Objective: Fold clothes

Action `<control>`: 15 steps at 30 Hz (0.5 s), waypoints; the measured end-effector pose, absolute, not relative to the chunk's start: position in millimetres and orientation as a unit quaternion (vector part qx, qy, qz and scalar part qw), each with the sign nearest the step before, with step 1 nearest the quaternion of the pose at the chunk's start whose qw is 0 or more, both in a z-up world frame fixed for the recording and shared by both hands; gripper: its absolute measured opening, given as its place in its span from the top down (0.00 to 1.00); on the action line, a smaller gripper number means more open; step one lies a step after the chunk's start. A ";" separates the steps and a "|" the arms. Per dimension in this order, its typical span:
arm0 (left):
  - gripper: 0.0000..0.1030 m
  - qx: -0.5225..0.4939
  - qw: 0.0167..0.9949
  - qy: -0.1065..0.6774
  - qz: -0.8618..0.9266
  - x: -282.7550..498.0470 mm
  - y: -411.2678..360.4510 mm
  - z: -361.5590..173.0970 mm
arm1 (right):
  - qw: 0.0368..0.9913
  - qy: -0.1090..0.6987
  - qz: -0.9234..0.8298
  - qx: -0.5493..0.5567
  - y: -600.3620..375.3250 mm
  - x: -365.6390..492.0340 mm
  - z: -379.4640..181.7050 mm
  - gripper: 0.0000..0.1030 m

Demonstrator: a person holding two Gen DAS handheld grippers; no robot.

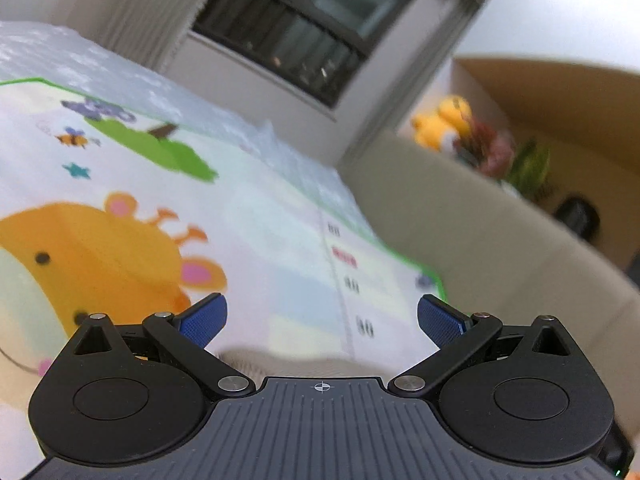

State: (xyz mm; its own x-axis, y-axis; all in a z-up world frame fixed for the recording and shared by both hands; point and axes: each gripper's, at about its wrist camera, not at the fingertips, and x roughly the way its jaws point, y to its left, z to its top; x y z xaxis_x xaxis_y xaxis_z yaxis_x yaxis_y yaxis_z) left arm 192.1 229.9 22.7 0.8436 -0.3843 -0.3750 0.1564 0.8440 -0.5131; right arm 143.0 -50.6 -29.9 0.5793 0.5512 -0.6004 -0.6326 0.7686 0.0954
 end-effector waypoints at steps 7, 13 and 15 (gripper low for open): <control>0.00 -0.179 0.905 0.351 -0.160 194.3 211.8 -15.3 | 0.917 0.271 0.293 -0.009 -103.0 118.5 7.9 0.64; 0.02 -0.222 0.884 0.374 -0.174 198.7 219.7 -32.2 | 0.942 0.281 0.160 0.091 -161.1 157.9 4.4 0.45; 0.02 -0.261 0.876 0.364 -0.181 197.3 226.9 -26.7 | 0.922 0.325 0.159 0.137 -167.7 178.7 -15.3 0.44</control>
